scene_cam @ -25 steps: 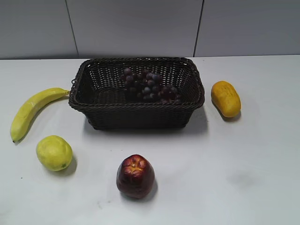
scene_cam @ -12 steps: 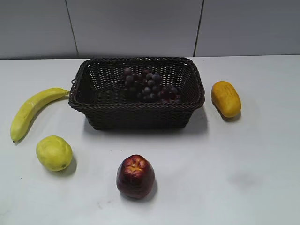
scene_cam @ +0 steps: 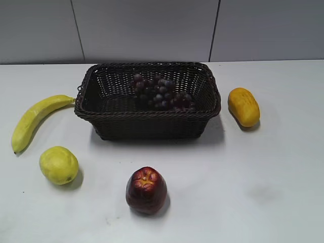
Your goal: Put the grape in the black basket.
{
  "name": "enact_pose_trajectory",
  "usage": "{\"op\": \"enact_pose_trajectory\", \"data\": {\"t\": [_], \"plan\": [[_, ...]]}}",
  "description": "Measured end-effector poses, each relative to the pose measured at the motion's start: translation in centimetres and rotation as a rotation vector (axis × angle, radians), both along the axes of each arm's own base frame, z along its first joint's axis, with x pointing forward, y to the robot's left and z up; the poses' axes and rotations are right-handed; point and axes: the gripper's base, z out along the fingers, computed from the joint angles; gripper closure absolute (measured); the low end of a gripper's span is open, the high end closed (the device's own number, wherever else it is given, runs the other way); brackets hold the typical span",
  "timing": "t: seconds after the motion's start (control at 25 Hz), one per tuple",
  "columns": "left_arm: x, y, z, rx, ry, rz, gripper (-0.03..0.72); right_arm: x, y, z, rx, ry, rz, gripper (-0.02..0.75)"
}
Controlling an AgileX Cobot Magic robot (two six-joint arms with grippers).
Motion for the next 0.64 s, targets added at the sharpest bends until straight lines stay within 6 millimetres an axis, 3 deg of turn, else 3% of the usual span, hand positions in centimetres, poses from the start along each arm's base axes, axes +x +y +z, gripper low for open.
{"op": "enact_pose_trajectory", "data": {"t": [0.36, 0.64], "plan": [[0.0, 0.0, 0.0, 0.0, 0.0, 0.0, 0.452, -1.5, -0.2, 0.0, 0.014, -0.1, -0.127, 0.155], [0.0, 0.0, 0.0, 0.0, 0.0, 0.0, 0.452, -1.6, -0.2, 0.0, 0.02, -0.108, -0.132, 0.155]]}}
